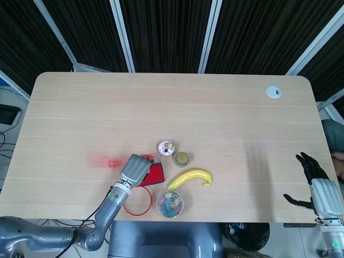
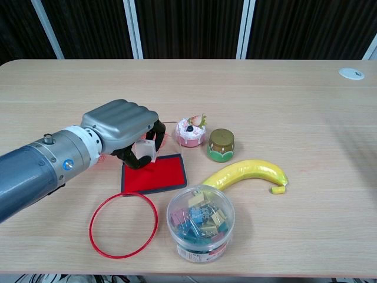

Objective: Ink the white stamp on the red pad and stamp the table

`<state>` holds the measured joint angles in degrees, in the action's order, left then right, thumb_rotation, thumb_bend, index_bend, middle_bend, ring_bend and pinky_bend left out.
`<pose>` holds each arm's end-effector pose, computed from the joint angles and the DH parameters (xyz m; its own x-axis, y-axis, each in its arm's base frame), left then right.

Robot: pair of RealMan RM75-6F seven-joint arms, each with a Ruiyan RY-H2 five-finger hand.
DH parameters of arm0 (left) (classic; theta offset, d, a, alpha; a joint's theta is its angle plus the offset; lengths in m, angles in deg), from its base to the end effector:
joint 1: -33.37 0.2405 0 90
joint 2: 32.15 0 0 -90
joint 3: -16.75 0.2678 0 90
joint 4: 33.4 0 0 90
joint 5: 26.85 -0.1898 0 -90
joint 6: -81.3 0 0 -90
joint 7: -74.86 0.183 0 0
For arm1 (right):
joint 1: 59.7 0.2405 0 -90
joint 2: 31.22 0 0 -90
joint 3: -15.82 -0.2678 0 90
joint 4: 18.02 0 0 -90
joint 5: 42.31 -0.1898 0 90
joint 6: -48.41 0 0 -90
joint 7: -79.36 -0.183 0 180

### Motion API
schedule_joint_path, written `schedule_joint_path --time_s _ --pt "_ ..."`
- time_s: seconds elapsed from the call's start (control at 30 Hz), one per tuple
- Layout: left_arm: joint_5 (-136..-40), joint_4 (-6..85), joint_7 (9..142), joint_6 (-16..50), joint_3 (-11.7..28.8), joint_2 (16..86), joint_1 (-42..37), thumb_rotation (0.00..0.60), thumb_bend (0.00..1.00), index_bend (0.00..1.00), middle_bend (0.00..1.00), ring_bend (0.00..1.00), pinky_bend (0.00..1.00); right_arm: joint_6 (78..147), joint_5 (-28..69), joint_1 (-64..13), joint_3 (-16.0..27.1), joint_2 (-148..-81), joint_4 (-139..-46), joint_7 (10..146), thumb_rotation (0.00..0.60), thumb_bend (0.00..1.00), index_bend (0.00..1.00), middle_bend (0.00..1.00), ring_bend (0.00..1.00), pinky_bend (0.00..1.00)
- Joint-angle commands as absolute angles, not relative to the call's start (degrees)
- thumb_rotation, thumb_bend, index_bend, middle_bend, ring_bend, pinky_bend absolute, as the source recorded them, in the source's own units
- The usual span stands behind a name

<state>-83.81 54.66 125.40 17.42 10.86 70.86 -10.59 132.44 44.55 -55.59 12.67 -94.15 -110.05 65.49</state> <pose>-0.1021 0.3269 -0.0872 0.6733 0.1776 0.7177 0.6951 -0.4829 -0.5326 -0.3165 -0.2162 0.1866 0.1904 -0.0214 0.9815 -0.9817 -0.0074 0.1903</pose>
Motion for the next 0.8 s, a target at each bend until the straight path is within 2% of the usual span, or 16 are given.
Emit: schedule_joint_path --time_s 0.03,0.2,0.5,0.8 --pt "-84.4 56.1 125.1 16.8 10.4 69.8 -10.6 0.6 0.51 0.73 0.74 0.59 0.65 132.5 44.6 -55.6 12.7 -94.2 -110.1 65.5 0.6 0.12 0.0 0.0 0.0 0.17" --pt "-85.7 59.2 124.2 15.6 9.9 67.3 -10.2 0.6 0.51 0.73 0.74 0.59 0.65 132.6 44.6 -55.6 12.7 -94.1 -110.1 65.5 0.6 0.12 0.0 0.0 0.0 0.18" --pt "-89.6 66.8 120.3 11.8 10.7 57.6 -6.8 0.6 0.51 0.72 0.74 0.59 0.65 132.5 44.6 -55.7 12.8 -94.1 -110.2 65.6 0.6 0.12 0.0 0.0 0.0 0.18" --pt "-90.9 64.8 112.0 11.7 12.4 50.4 -2.9 0.6 0.51 0.71 0.73 0.59 0.63 132.5 44.6 -55.7 12.8 -94.1 -110.3 65.7 0.6 0.12 0.0 0.0 0.0 0.18"
